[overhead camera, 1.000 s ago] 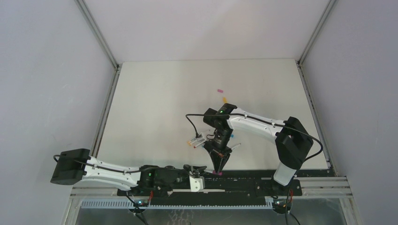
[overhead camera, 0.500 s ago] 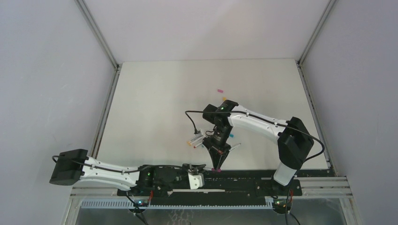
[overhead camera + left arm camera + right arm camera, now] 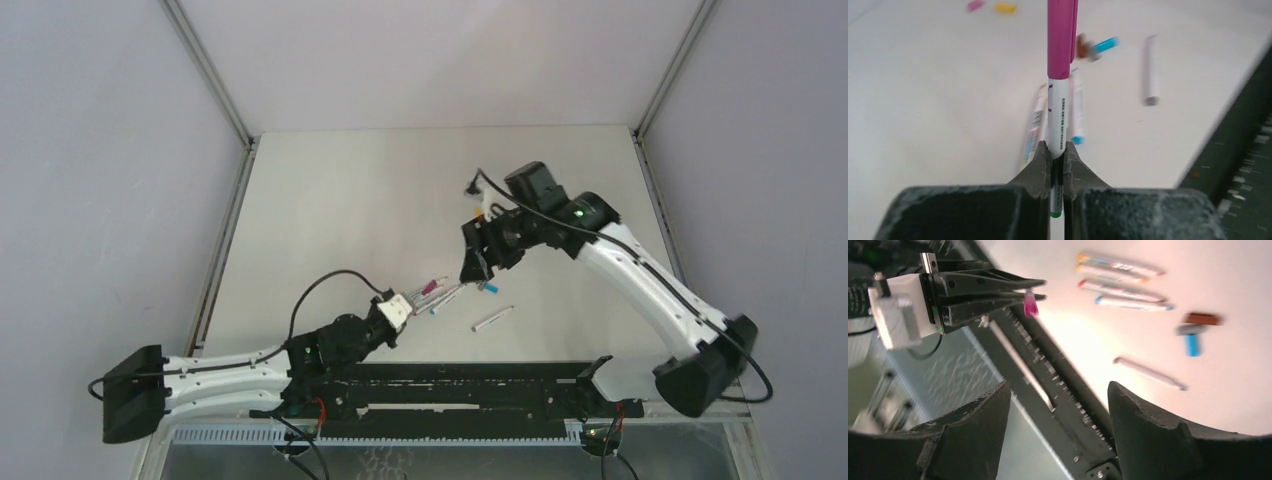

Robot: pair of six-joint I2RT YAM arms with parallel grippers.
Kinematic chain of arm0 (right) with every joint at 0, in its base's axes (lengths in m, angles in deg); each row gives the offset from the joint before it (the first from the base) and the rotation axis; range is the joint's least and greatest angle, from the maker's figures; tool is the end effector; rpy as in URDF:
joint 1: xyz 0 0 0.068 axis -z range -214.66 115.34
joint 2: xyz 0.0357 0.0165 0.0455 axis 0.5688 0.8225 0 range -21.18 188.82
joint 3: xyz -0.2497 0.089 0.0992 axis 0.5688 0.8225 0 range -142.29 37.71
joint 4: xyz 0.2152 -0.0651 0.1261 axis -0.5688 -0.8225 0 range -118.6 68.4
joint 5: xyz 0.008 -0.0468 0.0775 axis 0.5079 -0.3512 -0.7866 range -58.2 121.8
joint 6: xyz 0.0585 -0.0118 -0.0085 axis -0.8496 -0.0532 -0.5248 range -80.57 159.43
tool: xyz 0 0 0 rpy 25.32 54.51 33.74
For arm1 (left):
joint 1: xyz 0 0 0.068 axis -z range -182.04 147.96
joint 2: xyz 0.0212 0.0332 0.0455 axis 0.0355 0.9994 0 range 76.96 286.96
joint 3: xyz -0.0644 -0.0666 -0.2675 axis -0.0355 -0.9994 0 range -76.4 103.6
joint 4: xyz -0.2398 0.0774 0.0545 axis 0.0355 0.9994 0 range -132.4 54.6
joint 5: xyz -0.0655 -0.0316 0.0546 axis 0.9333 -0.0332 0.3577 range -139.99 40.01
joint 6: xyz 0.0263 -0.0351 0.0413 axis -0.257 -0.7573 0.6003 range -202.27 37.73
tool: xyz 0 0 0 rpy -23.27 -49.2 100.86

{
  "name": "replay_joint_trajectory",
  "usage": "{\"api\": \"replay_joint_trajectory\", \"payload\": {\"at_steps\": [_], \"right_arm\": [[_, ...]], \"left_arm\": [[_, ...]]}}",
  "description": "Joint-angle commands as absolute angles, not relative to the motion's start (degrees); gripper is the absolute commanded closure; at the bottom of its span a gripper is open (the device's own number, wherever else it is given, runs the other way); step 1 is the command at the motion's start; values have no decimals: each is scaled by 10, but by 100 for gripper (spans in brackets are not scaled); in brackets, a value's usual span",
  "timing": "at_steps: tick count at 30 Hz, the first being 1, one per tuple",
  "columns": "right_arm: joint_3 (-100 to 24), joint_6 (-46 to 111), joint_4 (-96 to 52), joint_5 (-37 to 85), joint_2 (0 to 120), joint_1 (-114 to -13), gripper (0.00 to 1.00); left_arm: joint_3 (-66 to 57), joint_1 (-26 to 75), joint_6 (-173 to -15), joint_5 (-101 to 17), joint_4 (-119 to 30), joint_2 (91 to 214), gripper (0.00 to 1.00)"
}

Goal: Insert the pens into the pen caps

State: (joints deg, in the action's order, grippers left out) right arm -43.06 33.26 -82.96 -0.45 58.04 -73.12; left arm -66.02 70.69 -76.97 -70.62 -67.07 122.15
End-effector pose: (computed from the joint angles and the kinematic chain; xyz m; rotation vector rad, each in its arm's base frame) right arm 0.1920 0.1829 0.3531 -0.9512 2.5307 0.9970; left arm 0.0663 -0.1602 0.1996 0.8934 1.5257 -0.5476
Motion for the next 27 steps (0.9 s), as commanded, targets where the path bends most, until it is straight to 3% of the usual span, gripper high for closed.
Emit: {"api": "replay_joint_trajectory", "payload": {"at_steps": [1,10,16,27], "right_arm": [[-366,275,-678,132,487,-700,29],[-273,267,-598,242,431,-710,29],[-244,275,-583,264,414,-709,29],[-204,272,-549,253,400,-706,30]], "left_arm": [[-573,589,-844,-725,-548,1257,100],[-416,369,-907,-642,-360,1416,99],[-325,331,-901,-618,-274,1537,96],[-254,299,-908,-584,-226,1636,77]]}}
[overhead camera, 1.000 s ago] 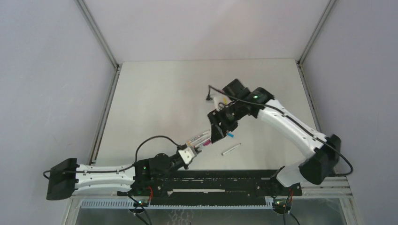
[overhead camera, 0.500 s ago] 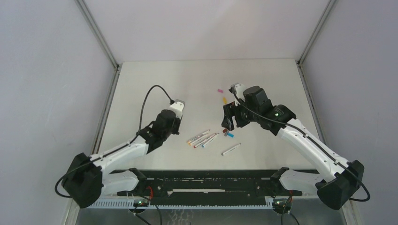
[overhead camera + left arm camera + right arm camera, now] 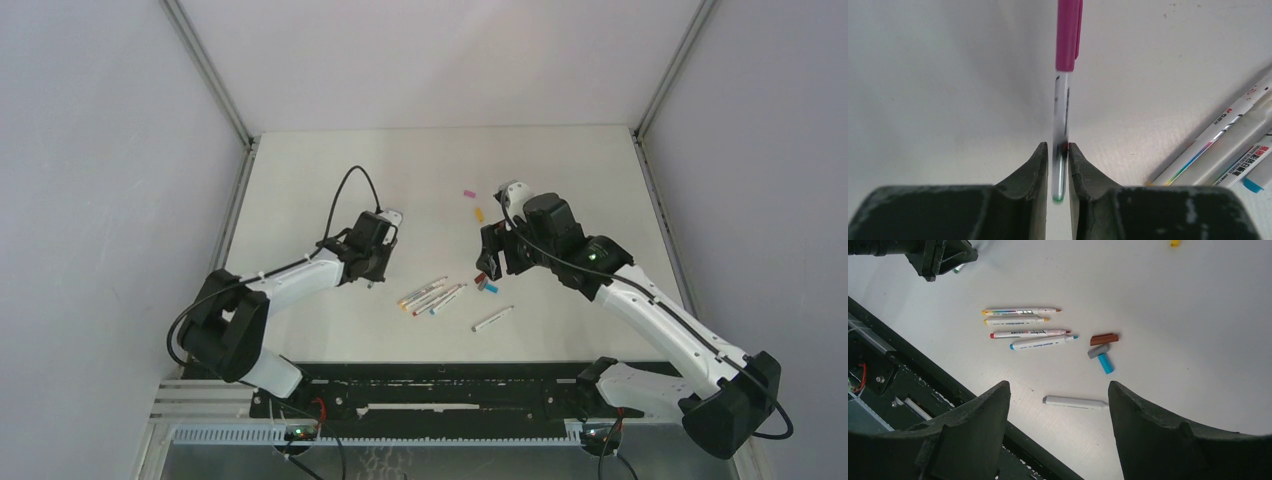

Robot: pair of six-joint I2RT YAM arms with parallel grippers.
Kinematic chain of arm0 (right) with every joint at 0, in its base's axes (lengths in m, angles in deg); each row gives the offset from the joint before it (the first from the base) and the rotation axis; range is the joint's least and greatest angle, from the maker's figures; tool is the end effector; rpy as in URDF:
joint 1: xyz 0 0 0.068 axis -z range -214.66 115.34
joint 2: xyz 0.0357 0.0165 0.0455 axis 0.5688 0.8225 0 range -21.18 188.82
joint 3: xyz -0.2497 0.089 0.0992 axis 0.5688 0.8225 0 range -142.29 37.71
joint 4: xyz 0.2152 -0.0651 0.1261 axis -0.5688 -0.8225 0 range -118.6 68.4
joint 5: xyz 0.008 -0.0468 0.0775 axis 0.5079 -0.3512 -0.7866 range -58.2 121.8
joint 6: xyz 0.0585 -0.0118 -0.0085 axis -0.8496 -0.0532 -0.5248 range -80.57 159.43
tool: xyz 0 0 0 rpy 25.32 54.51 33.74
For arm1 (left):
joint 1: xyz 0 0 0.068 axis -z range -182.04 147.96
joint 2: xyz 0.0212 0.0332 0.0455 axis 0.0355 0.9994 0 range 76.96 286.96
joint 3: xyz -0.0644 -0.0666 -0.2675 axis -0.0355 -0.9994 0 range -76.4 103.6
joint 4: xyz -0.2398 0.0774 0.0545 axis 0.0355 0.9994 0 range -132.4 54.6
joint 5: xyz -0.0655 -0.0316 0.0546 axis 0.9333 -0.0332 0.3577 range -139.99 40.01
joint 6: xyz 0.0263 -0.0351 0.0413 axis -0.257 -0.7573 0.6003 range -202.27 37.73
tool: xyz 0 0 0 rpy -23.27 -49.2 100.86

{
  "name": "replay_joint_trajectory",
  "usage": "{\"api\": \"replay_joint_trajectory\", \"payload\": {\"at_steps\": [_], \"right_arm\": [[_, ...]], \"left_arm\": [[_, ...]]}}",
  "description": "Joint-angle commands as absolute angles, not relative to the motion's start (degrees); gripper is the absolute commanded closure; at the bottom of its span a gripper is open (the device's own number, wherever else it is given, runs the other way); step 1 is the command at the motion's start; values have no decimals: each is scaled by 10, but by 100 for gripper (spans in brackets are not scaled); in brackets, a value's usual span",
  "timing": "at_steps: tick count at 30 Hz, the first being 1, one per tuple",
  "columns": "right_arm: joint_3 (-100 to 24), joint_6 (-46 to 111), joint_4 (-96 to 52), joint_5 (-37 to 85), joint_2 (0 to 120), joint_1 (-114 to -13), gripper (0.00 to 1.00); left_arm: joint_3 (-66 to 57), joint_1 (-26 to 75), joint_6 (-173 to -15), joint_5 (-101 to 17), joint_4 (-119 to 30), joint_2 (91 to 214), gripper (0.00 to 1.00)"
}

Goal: Insert the pens into the pen caps

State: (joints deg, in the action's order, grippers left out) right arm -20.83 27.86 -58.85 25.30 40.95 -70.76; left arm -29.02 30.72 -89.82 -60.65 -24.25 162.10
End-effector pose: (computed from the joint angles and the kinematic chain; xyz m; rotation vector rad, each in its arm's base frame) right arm 0.1792 0.1369 0.3236 -0.5567 2.2752 0.5544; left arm 0.2486 -0.1500 0.1893 0.4796 2.4762 -0.0457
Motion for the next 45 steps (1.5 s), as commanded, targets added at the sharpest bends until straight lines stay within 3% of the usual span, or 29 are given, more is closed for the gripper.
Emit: {"api": "replay_joint_trajectory", "payload": {"at_steps": [1,8,13,24,33,45], "right_arm": [[-202,273,-548,253,400,-706,30],[-199,275,-546,250,397,-704,30],[-193,273,-541,247,392,-703,30],[-191,256,-530,231,396,-702,30],[-191,249,-530,230,394,-702,31],[-191,244,-529,229,397,-702,32]], "left_arm": [[-254,298,-909,-583,-227,1640,76],[-264,297,-902,-558,-253,1620,61],[-306,299,-868,-421,-332,1571,52],[-273,370,-833,-426,-319,1655,55],[-271,380,-832,-437,-326,1679,62],[-267,392,-829,-449,-316,1704,64]]}}
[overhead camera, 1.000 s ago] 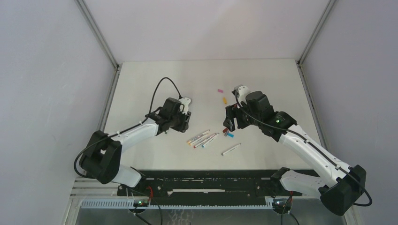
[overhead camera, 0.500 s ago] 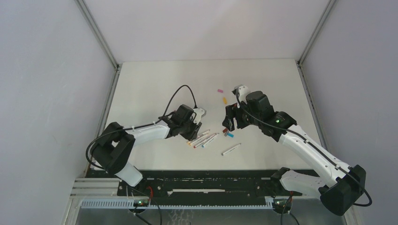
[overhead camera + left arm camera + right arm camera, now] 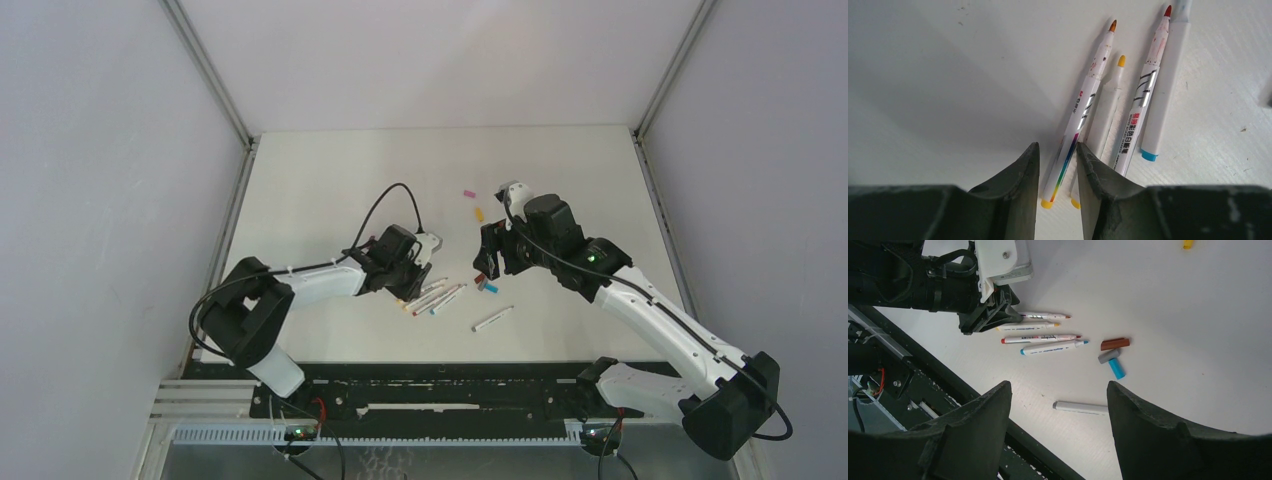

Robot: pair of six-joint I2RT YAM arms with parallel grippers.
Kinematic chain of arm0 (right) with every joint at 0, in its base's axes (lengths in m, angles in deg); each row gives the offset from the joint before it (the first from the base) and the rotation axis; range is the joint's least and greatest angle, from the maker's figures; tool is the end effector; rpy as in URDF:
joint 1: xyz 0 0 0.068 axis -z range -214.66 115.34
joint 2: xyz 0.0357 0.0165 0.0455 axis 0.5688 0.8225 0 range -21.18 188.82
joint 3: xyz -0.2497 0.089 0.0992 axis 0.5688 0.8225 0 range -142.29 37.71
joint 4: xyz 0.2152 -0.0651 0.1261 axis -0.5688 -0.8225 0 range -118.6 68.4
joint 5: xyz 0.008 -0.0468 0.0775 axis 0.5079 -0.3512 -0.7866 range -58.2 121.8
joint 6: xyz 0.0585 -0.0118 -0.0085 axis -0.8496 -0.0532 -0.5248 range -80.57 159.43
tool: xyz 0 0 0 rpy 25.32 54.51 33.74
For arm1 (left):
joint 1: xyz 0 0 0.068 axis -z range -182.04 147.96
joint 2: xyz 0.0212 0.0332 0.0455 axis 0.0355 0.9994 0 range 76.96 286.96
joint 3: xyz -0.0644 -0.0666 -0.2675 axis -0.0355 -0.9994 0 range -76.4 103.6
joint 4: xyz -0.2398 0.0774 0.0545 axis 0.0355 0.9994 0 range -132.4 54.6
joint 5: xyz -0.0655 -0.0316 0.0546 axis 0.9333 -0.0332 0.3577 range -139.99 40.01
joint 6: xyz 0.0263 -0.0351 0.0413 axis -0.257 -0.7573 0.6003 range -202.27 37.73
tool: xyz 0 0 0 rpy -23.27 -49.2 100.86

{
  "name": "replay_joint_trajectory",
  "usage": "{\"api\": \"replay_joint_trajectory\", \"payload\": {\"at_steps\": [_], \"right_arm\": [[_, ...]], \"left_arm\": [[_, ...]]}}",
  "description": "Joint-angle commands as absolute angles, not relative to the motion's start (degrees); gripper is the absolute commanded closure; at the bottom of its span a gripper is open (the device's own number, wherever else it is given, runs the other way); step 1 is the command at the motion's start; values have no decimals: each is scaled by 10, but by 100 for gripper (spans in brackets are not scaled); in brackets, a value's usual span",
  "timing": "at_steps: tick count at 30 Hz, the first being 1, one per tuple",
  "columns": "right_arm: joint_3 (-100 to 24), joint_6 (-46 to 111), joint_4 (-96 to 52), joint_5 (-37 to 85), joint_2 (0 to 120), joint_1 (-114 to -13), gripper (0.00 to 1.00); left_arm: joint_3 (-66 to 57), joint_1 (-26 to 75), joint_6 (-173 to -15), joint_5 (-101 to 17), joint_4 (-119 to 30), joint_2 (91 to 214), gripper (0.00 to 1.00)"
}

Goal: Insert the pens into the pen caps

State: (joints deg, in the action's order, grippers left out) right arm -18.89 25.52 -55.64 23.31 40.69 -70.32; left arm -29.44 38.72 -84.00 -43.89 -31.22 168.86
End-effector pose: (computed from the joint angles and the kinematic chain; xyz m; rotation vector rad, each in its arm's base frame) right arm 0.1809 0.1379 0.3184 -0.5185 2.2667 0.6180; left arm 0.2304 -0.2048 0.1618 0.9071 2.4340 -0.4158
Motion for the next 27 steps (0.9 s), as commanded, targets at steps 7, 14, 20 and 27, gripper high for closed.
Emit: {"api": "replay_joint_trajectory", "payload": {"at_steps": [7,14,20,27], "right_arm": [[-183,236,-521,229,389,-702,32],[-164,213,-500,224,380,-701,31],[-129,164,-429,177,366,-699,26],[-94,87,-322,106,369,-693,24]], "left_arm": [[-268,392,-835,-464,-309,1716,91],[-301,392,-855,-469,-351,1659,100],[-388,393,-893,-413,-487,1503,100],[-439,395,-913,-292,-557,1392,100]]}}
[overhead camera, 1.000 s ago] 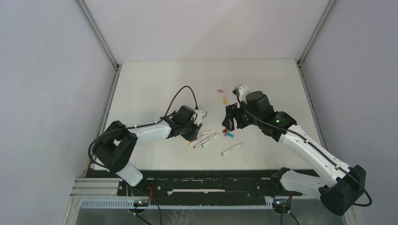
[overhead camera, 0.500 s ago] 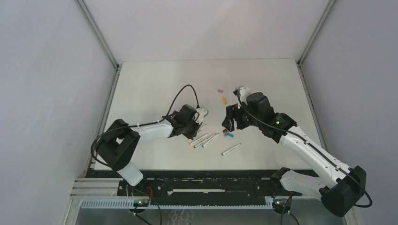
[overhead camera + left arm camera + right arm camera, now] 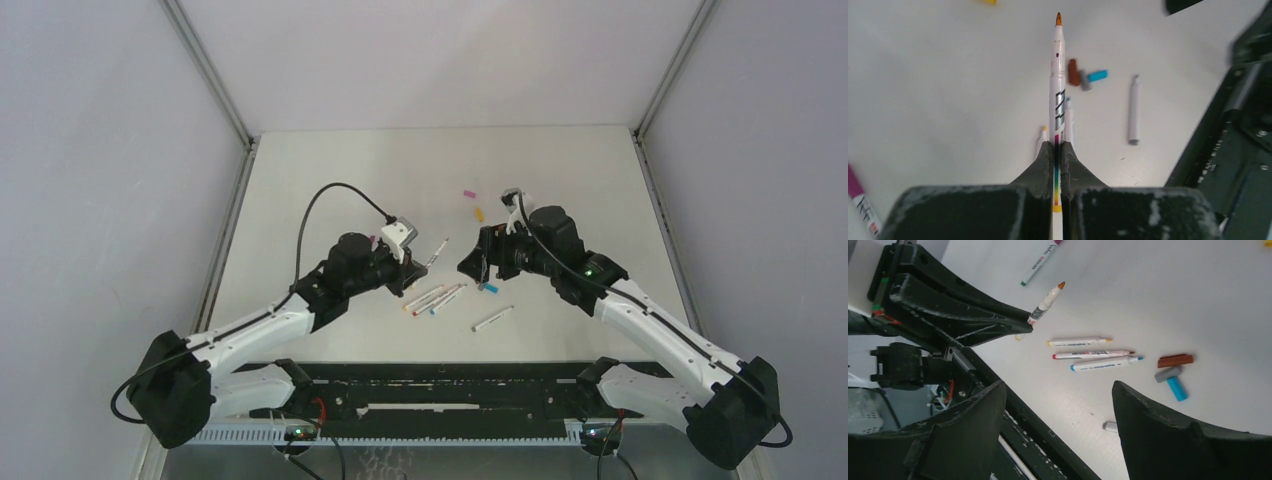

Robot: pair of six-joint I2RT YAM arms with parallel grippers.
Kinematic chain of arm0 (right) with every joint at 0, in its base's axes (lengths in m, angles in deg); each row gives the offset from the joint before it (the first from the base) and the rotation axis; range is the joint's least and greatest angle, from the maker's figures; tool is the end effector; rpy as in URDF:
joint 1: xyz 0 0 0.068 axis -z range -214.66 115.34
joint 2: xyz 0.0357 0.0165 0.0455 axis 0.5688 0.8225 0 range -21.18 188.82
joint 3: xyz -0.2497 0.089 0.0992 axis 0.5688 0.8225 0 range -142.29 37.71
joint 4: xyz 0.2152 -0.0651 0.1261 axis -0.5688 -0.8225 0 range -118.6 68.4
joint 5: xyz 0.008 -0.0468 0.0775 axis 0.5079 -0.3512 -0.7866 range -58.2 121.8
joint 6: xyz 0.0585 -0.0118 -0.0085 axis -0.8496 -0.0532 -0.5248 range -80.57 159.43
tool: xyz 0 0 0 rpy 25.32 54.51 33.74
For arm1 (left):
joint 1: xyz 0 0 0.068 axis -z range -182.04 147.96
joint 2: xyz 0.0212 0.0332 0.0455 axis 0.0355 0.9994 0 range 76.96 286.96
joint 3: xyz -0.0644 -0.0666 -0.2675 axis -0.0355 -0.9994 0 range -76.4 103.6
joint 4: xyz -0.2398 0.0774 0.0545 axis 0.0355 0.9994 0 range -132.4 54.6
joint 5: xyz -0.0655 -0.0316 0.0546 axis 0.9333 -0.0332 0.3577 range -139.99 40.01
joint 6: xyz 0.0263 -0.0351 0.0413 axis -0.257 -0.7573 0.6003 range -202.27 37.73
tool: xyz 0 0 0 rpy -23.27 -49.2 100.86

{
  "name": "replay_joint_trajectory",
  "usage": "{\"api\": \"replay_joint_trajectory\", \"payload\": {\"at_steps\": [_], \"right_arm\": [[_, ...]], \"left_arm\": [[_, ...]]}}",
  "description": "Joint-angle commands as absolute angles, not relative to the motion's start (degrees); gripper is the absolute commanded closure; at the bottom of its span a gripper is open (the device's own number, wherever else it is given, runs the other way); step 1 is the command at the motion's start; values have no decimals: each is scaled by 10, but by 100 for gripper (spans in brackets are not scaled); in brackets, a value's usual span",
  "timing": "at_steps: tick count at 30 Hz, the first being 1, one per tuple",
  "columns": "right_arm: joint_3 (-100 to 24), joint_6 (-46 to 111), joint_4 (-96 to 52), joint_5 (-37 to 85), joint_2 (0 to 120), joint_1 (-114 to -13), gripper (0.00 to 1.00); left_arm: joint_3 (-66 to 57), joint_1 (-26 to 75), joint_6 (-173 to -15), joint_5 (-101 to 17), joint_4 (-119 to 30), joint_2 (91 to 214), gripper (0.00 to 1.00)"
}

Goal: Insert the pens into the pen caps

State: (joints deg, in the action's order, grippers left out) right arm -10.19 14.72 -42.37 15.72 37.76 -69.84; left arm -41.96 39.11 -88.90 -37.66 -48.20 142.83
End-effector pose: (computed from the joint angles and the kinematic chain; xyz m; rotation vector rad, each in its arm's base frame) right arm 0.1773 0.1401 0.2998 -0.3786 2.2092 0.8942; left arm 0.1827 -0.1722 0.2388 0.7531 1.9471 -0.7368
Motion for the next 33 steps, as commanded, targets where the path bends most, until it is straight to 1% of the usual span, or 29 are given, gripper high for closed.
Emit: {"api": "replay_joint_trajectory", "payload": {"at_steps": [1,7,10,11,14,16,20,21,23,24,28,29,31,33], "right_arm": [[-93,80,-310,100,372,-693,23],[-92,59,-274,82,388,-695,25],[-92,57,-270,77,393,-697,30],[-92,57,-269,75,395,-697,33],[-92,58,-273,71,399,-701,45],[-92,61,-275,71,401,-705,50],[-92,66,-278,72,403,-712,70],[-92,68,-278,72,404,-714,76],[-92,69,-278,71,404,-716,95],[-92,69,-277,70,403,-716,100],[-92,69,-266,53,402,-717,100],[-92,68,-262,47,402,-717,100],[-92,68,-256,36,403,-717,100],[-92,69,-250,28,403,-720,100]], "left_arm": [[-444,397,-917,-282,-564,1383,100],[-455,419,-927,-240,-587,1357,100],[-457,427,-928,-241,-589,1350,100],[-458,429,-929,-241,-591,1349,100],[-457,431,-934,-242,-594,1351,100],[-455,433,-936,-242,-595,1355,100],[-455,439,-941,-244,-602,1356,100],[-455,441,-942,-245,-604,1356,100],[-453,443,-944,-246,-603,1357,100],[-453,443,-945,-247,-603,1358,98],[-450,444,-950,-248,-603,1369,74],[-447,445,-951,-248,-603,1373,70],[-442,447,-952,-246,-599,1380,67],[-438,450,-952,-247,-597,1387,66]]}}
